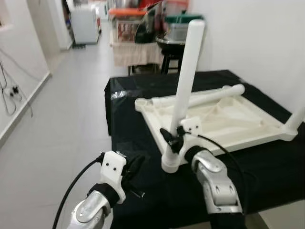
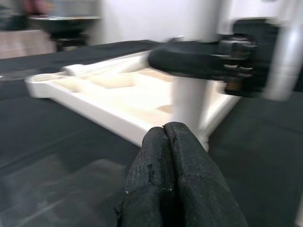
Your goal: Building children table
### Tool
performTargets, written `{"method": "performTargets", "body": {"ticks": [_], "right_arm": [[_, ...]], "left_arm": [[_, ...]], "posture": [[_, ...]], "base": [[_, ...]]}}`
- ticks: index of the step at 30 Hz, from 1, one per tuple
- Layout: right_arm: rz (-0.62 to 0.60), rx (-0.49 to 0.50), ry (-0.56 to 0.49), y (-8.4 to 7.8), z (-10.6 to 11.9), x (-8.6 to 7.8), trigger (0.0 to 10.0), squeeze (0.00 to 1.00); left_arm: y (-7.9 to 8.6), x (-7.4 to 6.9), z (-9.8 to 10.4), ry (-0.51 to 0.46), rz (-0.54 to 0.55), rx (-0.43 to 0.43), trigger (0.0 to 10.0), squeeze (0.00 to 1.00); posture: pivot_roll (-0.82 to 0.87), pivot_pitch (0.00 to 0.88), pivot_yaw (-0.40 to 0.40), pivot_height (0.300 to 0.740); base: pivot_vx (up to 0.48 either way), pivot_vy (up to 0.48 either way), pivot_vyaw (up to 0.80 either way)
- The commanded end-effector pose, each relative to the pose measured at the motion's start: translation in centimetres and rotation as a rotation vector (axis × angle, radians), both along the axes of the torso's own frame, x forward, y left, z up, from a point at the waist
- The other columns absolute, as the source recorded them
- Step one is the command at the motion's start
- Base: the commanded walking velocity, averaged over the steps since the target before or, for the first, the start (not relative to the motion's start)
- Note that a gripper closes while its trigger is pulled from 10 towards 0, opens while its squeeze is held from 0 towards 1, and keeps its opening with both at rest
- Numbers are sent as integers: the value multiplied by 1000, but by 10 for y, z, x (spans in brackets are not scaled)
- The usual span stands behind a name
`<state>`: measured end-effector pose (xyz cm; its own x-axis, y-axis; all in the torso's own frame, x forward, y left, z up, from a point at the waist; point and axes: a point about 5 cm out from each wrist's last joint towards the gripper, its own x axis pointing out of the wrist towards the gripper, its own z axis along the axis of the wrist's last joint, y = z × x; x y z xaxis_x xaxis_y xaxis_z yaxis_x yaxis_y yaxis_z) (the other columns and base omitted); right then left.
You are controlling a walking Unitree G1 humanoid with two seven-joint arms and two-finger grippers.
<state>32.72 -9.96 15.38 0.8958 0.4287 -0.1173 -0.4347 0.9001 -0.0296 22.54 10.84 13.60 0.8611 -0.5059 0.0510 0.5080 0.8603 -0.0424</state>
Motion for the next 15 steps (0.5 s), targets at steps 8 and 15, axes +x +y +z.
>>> {"method": "performTargets", "body": {"ticks": [8,15], "right_arm": [[180,34,-26,-12,14,36,10000,1000],[493,-27,-44,-4,22,32,10000,0]], "left_arm": [[1,0,-5,32,-16,-17,10000,0],[-1,1,-5,33,-25,-16,10000,0]], "posture": [[33,39,-35,740],[43,34,-46,740]], "base": [[0,0,0],[0,0,0]]}}
